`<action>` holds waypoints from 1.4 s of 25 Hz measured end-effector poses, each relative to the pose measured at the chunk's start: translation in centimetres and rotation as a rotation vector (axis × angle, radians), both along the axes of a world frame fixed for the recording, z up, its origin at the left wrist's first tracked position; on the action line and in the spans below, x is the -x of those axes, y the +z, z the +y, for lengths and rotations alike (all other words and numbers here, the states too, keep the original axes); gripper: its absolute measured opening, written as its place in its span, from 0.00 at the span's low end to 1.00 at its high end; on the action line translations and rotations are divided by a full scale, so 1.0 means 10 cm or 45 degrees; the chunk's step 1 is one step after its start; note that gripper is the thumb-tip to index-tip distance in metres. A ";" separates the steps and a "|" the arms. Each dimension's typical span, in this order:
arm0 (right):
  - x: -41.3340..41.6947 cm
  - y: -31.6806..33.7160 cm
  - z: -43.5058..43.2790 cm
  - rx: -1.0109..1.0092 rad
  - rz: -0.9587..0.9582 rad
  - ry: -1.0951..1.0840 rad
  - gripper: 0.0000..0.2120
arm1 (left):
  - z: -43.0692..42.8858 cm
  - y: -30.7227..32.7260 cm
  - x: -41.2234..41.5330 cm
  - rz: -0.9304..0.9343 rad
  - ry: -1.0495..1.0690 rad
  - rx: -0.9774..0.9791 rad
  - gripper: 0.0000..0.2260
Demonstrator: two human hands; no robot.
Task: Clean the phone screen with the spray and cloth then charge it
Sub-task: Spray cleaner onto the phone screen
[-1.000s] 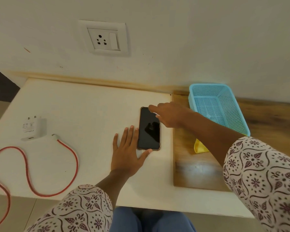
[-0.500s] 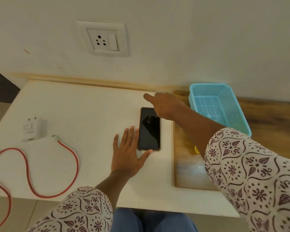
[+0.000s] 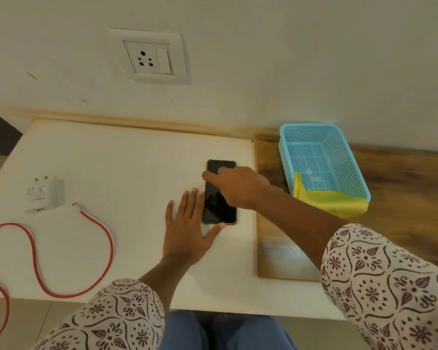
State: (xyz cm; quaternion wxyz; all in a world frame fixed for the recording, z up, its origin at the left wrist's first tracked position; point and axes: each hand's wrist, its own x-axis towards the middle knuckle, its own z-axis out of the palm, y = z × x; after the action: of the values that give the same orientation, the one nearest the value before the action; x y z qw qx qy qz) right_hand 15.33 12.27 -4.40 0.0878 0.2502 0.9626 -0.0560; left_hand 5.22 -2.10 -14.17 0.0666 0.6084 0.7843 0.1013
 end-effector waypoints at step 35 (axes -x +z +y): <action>-0.08 -0.02 0.40 -0.184 -0.094 -0.222 0.33 | 0.00 0.00 0.00 0.029 0.003 -0.005 0.36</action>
State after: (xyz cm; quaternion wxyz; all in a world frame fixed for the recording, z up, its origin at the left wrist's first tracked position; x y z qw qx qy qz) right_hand 16.12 16.30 -4.65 0.0998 0.3406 0.9348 0.0153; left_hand 5.19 -2.09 -14.19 0.0564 0.6087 0.7856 0.0958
